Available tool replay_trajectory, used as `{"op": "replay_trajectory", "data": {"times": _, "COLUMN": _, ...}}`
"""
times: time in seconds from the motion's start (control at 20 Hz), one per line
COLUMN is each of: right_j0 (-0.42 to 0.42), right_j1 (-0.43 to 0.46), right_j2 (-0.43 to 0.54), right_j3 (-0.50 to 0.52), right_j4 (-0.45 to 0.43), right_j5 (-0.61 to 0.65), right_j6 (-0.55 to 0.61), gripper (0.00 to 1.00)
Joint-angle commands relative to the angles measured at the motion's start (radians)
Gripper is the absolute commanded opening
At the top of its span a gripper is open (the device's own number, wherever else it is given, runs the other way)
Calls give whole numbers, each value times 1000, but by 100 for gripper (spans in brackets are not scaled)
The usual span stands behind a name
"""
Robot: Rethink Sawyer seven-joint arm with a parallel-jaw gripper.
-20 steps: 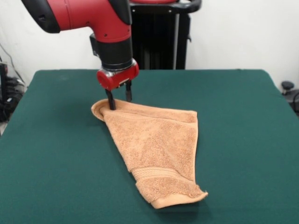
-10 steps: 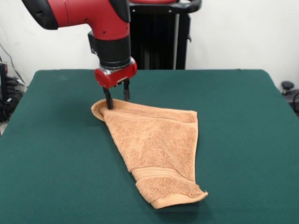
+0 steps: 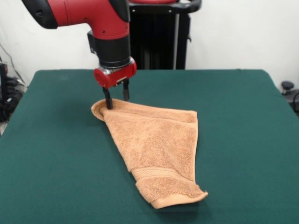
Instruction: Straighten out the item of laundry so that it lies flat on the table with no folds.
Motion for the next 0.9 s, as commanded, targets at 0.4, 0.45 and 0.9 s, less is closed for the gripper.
{"op": "replay_trajectory", "data": {"times": 0.4, "right_j0": 17, "right_j1": 3, "right_j2": 28, "right_j3": 4, "right_j4": 2, "right_j5": -22, "right_j6": -82, "gripper": 100}}
{"op": "replay_trajectory", "data": {"times": 0.45, "right_j0": 24, "right_j1": 4, "right_j2": 15, "right_j3": 3, "right_j4": -31, "right_j5": -53, "right_j6": -63, "gripper": 100}}
{"op": "replay_trajectory", "data": {"times": 0.9, "right_j0": 23, "right_j1": -5, "right_j2": 9, "right_j3": -1, "right_j4": 26, "right_j5": -5, "right_j6": -33, "gripper": 100}}
